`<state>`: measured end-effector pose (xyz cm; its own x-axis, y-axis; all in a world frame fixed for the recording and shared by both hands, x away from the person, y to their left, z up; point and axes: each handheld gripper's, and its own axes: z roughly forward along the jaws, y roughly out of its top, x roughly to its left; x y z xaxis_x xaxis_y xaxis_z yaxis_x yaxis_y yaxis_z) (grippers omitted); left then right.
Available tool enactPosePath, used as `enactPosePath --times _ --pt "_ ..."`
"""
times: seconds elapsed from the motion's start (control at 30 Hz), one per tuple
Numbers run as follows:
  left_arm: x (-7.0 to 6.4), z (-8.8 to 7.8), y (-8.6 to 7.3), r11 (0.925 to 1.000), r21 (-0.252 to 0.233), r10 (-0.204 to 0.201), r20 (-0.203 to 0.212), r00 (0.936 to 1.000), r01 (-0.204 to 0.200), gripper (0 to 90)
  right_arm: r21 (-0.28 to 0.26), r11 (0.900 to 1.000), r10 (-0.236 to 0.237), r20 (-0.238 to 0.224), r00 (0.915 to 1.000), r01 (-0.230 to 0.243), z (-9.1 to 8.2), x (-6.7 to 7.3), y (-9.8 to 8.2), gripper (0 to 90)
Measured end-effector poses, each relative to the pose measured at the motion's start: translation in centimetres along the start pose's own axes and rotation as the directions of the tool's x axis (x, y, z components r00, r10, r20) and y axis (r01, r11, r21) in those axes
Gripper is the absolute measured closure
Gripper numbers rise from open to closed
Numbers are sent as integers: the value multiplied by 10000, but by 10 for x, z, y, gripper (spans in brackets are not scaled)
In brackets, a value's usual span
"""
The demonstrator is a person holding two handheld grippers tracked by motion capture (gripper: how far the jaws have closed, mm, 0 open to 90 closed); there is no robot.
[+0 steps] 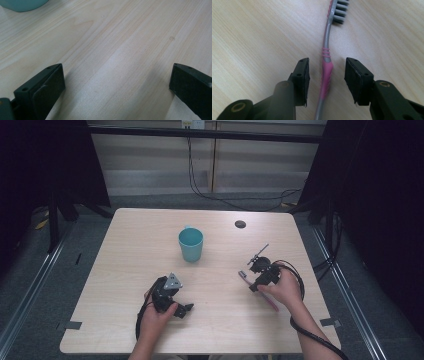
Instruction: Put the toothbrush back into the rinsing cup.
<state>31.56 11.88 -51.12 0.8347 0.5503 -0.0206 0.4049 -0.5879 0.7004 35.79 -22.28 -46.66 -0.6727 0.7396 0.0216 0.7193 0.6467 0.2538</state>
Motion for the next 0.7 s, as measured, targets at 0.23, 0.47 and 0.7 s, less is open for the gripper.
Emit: enactPosePath --times 0.23,0.47,0.7 --pt "0 0 0 10000 -5 -9 1 10000 9 0 199 9998 51 47 10000 -52 2 0 2 551" --pt "0 0 0 10000 -6 -11 2 10000 11 0 576 9983 11 117 9999 -18 4 1 4 571" --pt "0 0 0 10000 -7 -10 0 10000 10 0 760 9971 -33 55 10000 29 5 2 7 635"
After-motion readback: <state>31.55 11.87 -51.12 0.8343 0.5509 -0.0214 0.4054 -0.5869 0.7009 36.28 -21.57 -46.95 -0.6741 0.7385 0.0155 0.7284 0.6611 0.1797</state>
